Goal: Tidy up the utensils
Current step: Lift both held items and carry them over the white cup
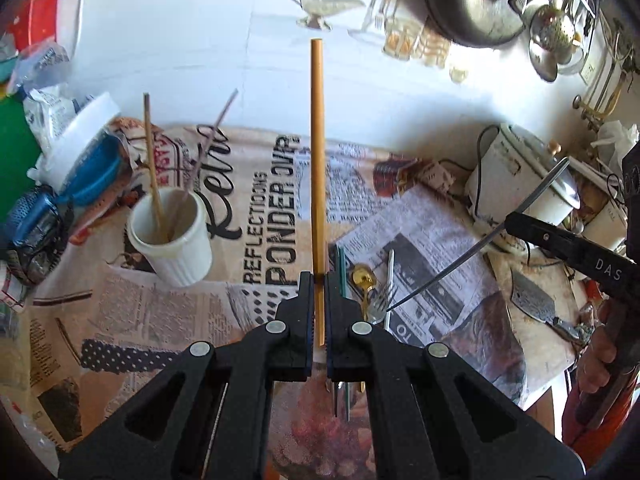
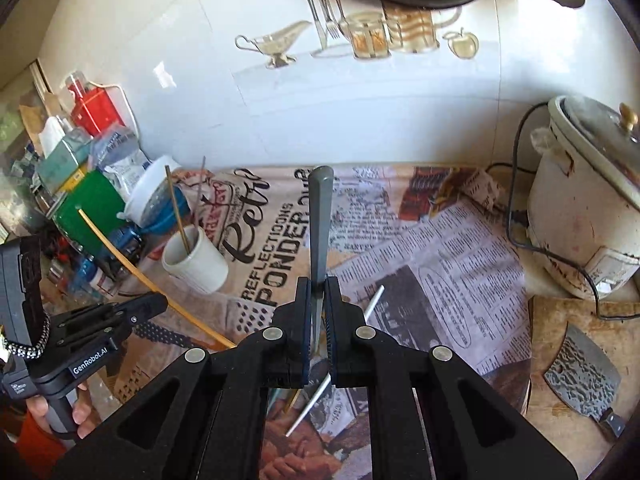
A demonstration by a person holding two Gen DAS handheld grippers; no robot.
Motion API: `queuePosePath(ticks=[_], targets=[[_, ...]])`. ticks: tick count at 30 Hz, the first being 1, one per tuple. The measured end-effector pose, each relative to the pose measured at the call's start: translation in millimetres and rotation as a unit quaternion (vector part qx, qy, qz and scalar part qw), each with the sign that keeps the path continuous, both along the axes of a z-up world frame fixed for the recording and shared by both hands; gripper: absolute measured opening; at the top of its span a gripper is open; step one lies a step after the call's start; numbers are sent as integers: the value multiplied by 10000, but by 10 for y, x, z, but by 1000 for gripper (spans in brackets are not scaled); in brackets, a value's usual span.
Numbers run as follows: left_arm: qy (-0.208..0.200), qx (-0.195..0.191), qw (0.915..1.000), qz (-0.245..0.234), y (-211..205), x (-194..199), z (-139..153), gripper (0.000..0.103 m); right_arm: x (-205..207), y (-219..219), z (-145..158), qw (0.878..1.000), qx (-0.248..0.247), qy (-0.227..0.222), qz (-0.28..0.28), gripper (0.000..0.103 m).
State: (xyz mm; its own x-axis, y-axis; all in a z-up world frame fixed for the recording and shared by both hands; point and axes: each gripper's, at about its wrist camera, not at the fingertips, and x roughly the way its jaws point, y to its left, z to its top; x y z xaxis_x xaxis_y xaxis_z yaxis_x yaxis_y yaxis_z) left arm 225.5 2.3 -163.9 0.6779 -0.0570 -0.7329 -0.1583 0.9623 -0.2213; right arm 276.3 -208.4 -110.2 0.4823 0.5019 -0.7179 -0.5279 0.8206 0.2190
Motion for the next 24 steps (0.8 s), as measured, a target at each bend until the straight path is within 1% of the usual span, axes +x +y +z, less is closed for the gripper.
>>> queuePosePath(ticks=[6,12,19,24], targets=[[-276,91,9995,118,152,-65,226,2,-20,184,208,9994,187,-258,156,6],[-540,144,9981,261,388,-110,430,2,-65,473,389,9976,341,-487,367,6],[-789,227,9959,382,718,-134,617,2,-113,888,545,9949,495,-627,616,6],[-903,270,9944,485,1004,-154,716,2,-123,1214,592,9932,582,-638,781,6]])
